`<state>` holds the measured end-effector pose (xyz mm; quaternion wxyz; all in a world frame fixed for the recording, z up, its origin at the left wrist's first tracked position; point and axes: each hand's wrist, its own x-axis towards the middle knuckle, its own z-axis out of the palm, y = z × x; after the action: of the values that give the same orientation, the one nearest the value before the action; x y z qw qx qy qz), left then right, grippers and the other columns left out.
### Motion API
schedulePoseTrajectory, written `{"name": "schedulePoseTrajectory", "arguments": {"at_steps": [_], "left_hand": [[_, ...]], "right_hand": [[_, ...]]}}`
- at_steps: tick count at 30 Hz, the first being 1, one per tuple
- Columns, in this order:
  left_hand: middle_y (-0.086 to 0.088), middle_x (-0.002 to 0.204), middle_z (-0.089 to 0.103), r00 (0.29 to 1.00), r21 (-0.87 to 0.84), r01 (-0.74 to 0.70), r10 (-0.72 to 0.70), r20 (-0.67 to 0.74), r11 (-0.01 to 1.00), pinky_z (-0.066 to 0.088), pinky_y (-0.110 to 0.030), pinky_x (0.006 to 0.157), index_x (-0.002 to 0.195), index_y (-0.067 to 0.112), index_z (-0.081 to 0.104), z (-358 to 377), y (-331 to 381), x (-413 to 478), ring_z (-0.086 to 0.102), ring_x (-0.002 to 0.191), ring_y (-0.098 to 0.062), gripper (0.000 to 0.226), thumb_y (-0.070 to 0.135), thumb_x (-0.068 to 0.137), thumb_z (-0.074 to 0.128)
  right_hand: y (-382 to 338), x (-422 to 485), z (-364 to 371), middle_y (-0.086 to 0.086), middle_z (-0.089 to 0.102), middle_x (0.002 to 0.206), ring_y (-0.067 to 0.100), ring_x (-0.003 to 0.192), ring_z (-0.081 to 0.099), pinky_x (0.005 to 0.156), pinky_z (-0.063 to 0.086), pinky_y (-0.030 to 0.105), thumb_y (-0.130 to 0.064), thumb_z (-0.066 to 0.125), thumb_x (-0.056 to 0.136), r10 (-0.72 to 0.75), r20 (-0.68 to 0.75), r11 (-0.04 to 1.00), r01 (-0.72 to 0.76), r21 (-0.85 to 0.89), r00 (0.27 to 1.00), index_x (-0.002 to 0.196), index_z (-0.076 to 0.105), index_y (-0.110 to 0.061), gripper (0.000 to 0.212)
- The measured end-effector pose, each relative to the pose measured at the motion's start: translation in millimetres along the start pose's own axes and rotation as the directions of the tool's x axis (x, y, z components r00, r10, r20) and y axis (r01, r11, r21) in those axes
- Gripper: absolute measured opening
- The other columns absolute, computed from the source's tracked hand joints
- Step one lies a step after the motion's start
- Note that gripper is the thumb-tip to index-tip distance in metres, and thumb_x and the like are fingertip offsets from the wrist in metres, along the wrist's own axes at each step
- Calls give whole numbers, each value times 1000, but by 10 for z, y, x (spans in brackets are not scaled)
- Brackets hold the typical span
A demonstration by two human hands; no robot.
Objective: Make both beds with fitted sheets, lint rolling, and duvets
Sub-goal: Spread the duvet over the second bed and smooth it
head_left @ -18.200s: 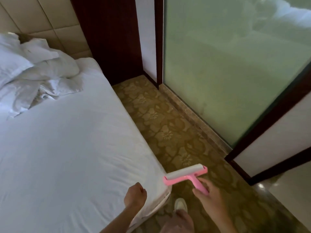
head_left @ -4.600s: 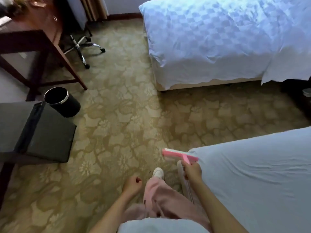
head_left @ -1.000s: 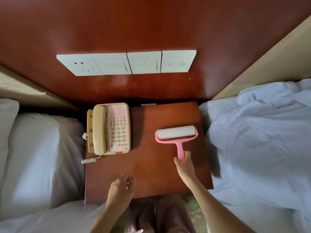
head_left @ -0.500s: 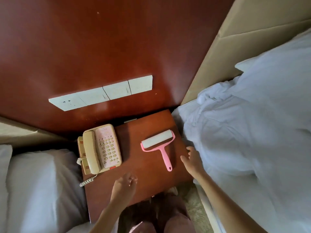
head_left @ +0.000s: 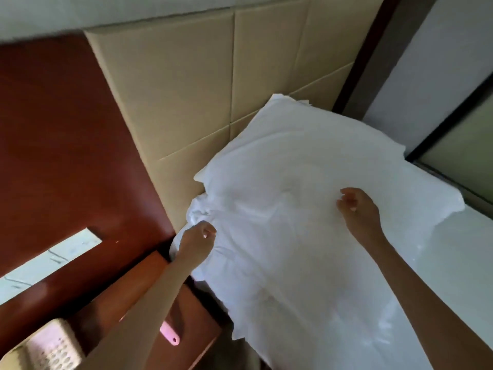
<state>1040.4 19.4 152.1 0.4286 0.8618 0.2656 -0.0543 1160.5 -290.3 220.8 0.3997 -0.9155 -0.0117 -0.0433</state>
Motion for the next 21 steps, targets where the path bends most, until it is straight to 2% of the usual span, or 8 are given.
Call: {"name": "schedulePoseTrajectory", "arguments": {"at_steps": [3,7,10,12,15,17,19,21], "left_hand": [[1,98,67,996,17,-56,57,-63,998,35,-14,66,91,15,63,220,648,284,57,90,-12,16,10,92,48],[-5,108,64,994,-13,-74,73,-79,997,41,-24,81,107,10,59,595,1296,484,58,107,-23,18,18,94,49],[-10,109,58,980,-227,191,-197,-3,955,49,-39,84,127,13,44,769,1573,562,57,104,-30,44,41,94,50],[-12,117,48,903,-462,426,-394,169,778,49,-48,83,136,14,30,800,1648,629,56,105,-36,67,55,88,55],[-23,138,38,770,-632,624,-499,397,460,44,-56,89,144,16,23,846,1675,778,51,115,-46,96,67,73,62],[-13,142,39,748,-704,626,-513,421,336,45,-54,92,142,22,28,928,1661,880,49,122,-41,103,72,62,70],[2,134,46,764,-777,568,-525,376,270,53,-49,81,137,29,37,1043,1558,1104,52,119,-31,115,69,39,84],[3,130,49,786,-847,479,-542,298,230,51,-46,83,138,27,37,1065,1607,1177,51,118,-28,107,53,48,89]], "right_hand": [[395,394,-535,13,58,100,26,90,55,81,41,30,-7,59,90,57,-24,998,-57,-16,998,115,60,-4,25],[803,887,-1010,8,50,101,32,102,53,92,44,41,-12,62,89,147,-27,989,-147,-12,989,119,58,-6,31],[957,1235,-1139,16,44,128,33,120,44,98,42,43,-30,64,88,297,-11,954,-298,-22,955,127,54,-12,45],[981,1446,-1152,14,38,139,33,128,33,103,35,48,-41,62,88,355,-4,931,-353,-88,935,132,50,-17,52],[968,1773,-1141,11,34,147,33,135,27,108,20,53,-53,56,87,378,31,907,-363,-216,925,140,41,-23,62],[942,1995,-1123,7,31,151,31,139,24,111,13,55,-60,52,86,363,116,915,-331,-229,925,143,36,-28,67],[915,2177,-1075,4,26,154,29,142,21,113,8,57,-68,49,84,335,235,930,-279,-239,913,146,28,-32,75],[872,2320,-1012,3,25,155,30,142,24,114,12,54,-76,46,77,321,315,937,-252,-240,893,148,23,-33,86]]}}
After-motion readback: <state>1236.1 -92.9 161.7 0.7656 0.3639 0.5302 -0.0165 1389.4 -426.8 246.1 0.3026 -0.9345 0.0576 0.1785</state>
